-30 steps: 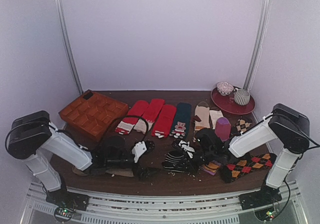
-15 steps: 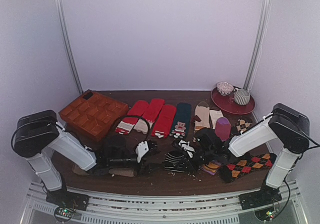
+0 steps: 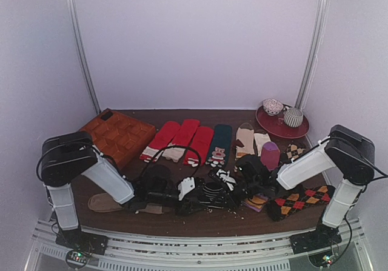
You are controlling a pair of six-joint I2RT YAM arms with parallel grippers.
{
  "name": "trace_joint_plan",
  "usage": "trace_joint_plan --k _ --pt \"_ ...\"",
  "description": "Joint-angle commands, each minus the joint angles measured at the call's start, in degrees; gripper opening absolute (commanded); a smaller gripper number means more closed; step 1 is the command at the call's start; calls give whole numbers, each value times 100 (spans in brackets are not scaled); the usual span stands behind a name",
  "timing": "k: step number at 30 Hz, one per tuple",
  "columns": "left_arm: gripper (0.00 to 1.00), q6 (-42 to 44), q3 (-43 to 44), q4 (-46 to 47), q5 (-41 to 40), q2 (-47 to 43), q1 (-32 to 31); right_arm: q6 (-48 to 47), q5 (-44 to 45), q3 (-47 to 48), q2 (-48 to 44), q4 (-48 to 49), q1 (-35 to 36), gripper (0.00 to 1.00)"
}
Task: Roll the socks
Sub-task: Roll the sock at the center of the board.
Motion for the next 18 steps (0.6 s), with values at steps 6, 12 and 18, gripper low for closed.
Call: trace_joint_plan --k 6,12,18 --pt "36 72 286 -121 154 498 -17 -12 380 -236 375 -958 0 3" --pt "35 72 264 -252 245 619 -18 -20 371 -226 392 -982 -6 3" --pt "18 73 329 -521 483 554 -15 1 376 -193 410 -953 -10 3"
